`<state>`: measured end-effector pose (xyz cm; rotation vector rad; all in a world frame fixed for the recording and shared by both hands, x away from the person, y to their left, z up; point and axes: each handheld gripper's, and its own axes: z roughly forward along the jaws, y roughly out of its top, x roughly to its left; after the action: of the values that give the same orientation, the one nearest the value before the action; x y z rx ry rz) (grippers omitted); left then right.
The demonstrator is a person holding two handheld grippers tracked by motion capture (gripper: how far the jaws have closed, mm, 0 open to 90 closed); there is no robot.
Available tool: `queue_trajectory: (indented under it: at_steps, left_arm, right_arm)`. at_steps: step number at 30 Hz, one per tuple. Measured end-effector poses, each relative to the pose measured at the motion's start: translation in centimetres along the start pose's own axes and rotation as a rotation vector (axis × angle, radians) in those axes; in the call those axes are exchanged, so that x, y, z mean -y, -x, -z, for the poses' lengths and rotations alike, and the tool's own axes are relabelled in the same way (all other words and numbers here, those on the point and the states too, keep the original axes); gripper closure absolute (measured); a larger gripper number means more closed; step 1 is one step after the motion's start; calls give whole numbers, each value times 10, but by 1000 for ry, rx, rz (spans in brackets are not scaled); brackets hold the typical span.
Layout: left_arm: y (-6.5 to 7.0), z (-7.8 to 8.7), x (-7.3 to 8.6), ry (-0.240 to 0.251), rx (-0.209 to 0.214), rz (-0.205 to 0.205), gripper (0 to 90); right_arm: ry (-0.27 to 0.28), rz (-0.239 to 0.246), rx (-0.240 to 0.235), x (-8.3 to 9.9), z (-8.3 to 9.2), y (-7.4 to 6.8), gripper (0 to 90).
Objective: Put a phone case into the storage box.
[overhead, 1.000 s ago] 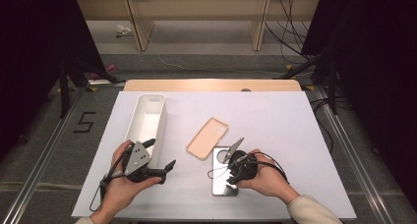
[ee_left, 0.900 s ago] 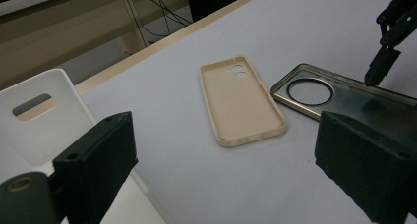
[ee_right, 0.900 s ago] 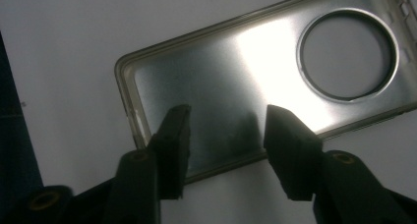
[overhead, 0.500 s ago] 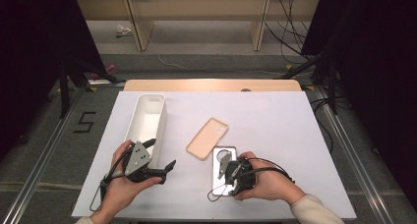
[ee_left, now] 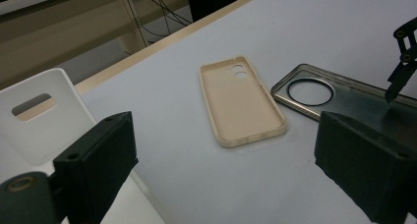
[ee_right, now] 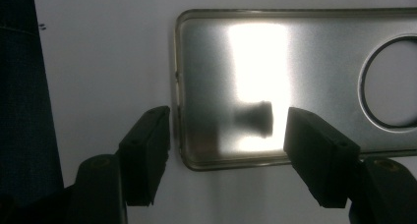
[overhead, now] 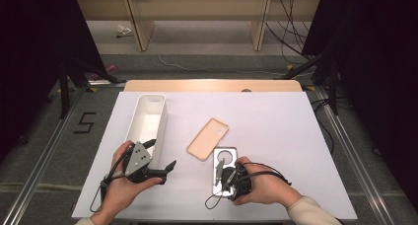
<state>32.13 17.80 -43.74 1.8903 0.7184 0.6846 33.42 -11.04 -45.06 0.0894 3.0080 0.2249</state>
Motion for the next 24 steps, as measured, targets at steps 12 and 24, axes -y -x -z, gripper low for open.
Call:
queue_trajectory:
  at_steps: [12,24]
  left_arm:
    - [1,0,0,1,5,-1,84]
    - [2,-1,0,1,12,-3,87]
  right_arm:
    - [-57,18,-22,-5,-3,-5,523]
    - [-68,26,-35,-7,0,-10,698]
